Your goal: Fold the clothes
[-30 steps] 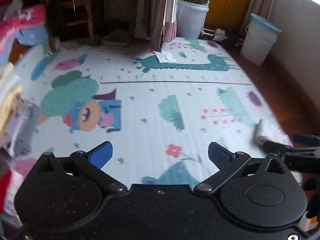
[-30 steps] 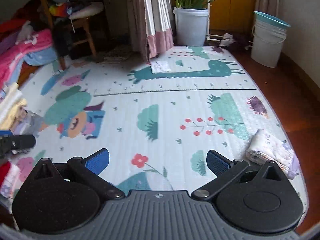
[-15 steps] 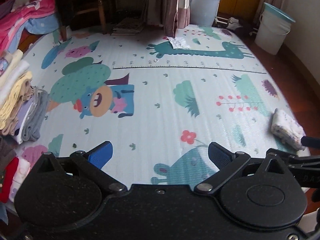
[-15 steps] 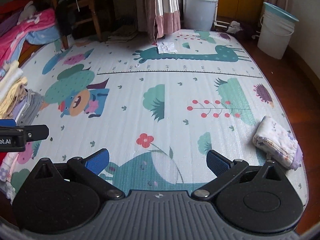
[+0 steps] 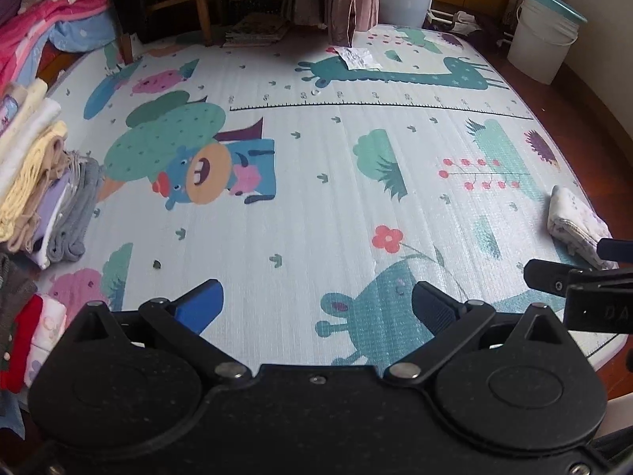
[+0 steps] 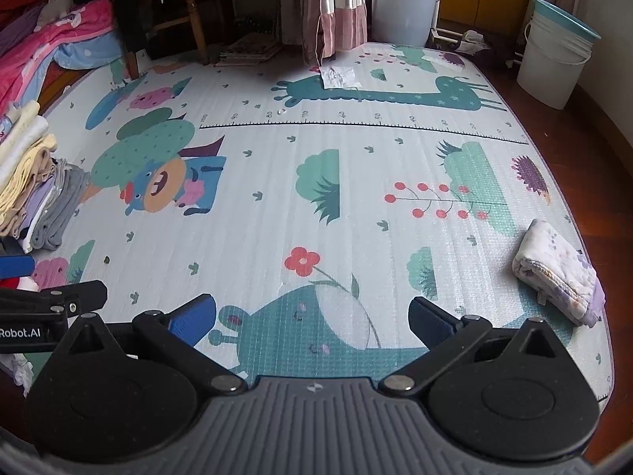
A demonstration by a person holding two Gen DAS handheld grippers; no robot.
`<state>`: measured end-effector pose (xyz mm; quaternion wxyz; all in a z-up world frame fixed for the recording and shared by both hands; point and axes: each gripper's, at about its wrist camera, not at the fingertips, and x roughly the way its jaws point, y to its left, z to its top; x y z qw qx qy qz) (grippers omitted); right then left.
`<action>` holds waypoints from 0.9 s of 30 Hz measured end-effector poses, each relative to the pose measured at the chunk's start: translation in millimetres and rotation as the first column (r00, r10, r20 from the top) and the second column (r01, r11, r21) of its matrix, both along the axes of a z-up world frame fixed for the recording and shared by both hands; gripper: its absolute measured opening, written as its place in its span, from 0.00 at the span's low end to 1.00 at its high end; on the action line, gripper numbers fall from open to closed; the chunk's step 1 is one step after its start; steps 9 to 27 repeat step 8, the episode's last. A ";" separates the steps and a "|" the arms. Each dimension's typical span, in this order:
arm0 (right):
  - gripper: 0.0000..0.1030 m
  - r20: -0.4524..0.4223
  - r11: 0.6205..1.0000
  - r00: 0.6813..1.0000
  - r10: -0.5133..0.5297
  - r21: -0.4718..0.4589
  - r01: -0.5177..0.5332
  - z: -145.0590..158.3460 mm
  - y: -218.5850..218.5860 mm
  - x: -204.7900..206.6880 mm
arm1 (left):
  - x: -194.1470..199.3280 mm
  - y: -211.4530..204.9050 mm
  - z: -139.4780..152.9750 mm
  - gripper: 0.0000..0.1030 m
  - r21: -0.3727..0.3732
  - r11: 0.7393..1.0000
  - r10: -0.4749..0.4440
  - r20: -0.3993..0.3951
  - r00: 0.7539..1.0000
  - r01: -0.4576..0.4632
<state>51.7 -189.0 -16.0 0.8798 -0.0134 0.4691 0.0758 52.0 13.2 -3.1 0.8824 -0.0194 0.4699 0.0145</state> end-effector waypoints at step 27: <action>1.00 -0.023 1.000 0.999 0.024 -0.003 -0.024 -4.6 10.7 -4.8 | -4.2 6.7 1.2 1.00 -0.013 1.000 0.015 0.006 1.000 -0.015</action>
